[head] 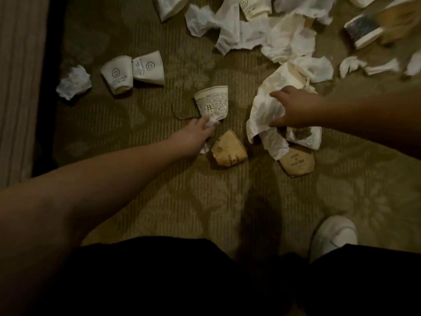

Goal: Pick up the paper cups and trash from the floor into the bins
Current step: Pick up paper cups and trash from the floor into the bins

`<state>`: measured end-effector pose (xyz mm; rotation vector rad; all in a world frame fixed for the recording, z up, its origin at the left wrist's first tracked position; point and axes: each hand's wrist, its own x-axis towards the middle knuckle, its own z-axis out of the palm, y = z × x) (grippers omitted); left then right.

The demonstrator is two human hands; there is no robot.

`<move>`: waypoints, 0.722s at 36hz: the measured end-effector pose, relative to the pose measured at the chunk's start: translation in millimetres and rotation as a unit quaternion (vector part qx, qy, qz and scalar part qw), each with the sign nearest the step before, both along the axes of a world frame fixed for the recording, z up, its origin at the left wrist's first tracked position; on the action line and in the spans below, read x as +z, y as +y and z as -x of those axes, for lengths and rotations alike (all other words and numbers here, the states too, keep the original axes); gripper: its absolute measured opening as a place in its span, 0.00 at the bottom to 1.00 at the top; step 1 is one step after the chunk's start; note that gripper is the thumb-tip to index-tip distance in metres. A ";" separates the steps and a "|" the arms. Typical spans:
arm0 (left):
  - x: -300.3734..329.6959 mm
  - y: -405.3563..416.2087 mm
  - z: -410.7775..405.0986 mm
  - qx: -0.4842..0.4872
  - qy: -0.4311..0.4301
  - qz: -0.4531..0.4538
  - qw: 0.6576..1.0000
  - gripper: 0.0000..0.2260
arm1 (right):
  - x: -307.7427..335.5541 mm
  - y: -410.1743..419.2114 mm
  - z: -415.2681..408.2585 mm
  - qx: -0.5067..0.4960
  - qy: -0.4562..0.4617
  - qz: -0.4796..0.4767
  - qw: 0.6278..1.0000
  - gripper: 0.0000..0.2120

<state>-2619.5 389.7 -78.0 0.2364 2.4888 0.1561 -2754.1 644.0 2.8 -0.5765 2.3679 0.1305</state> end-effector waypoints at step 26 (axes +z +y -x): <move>74.5 23.1 -15.6 0.488 -0.059 -0.217 0.843 0.14 | -68.7 -21.7 11.2 0.025 -0.031 0.087 0.995 0.15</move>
